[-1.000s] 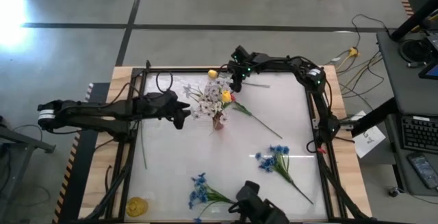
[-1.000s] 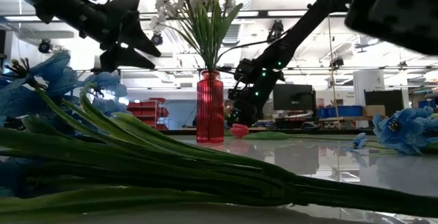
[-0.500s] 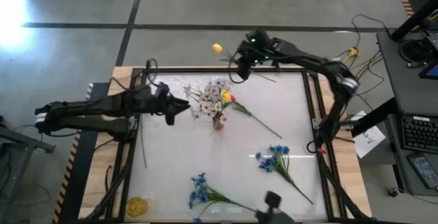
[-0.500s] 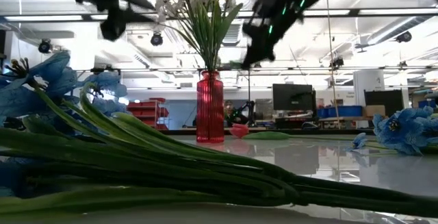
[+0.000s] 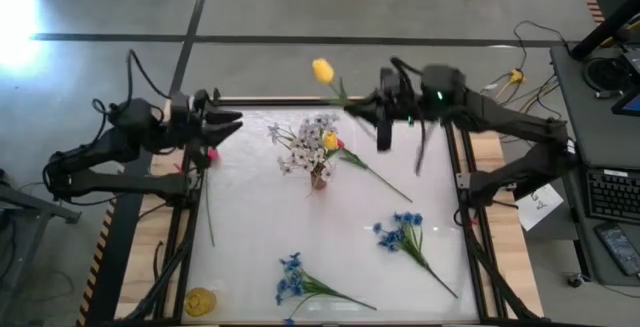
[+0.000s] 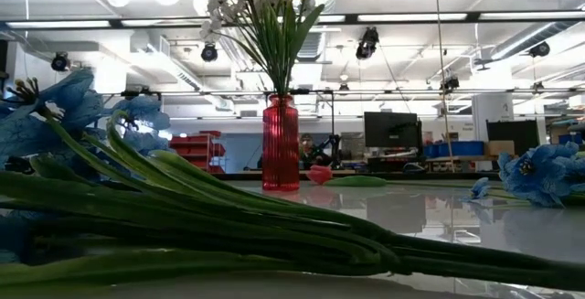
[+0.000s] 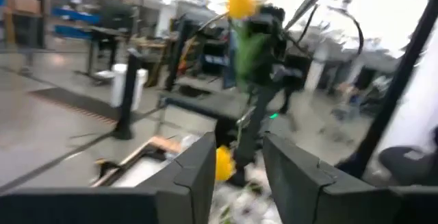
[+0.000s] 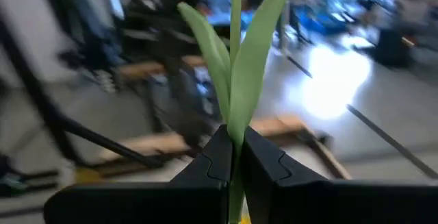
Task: Sort flowers into vase by color
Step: Put the yellow tulip into the red flower vase
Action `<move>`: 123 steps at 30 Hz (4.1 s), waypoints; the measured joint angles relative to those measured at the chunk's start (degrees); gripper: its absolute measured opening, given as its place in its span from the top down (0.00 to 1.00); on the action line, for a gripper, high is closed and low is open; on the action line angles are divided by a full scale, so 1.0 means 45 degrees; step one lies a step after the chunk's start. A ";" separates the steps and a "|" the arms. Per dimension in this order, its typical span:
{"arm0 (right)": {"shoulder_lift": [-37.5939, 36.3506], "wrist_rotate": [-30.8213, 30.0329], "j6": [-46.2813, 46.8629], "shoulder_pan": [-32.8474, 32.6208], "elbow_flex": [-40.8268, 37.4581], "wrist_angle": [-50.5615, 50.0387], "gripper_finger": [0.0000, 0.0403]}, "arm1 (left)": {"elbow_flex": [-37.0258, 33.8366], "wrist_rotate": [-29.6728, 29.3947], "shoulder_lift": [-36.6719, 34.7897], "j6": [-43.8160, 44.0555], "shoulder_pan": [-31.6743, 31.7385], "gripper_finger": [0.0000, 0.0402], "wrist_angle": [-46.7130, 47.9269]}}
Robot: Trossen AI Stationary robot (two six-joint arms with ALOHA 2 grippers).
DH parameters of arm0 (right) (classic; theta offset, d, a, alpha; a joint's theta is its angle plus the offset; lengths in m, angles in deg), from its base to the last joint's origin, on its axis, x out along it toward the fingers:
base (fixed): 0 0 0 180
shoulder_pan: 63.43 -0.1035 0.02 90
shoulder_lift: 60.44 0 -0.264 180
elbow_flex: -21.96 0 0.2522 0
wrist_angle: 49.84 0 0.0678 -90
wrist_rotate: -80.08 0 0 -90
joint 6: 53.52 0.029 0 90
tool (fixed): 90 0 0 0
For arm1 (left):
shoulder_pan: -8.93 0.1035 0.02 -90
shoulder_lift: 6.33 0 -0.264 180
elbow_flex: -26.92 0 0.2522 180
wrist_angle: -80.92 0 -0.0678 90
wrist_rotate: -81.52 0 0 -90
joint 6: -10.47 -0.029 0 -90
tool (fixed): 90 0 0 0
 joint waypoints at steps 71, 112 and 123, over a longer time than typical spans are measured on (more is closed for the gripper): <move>0.2693 -0.5260 -0.1501 -0.5332 0.1457 0.6225 0.26 | 0.6951 0.1657 0.4357 -0.5547 -0.1855 1.00 0.4769; 0.1540 -0.9154 -0.2690 -0.5958 0.1457 0.6046 0.27 | -0.4966 0.0688 0.1326 -0.6158 -0.1588 1.00 -0.6363; 0.1481 -0.9594 -0.2390 -0.5958 0.1452 0.4682 0.27 | -0.3715 0.0664 0.2669 -0.6099 -0.1253 1.00 -0.5898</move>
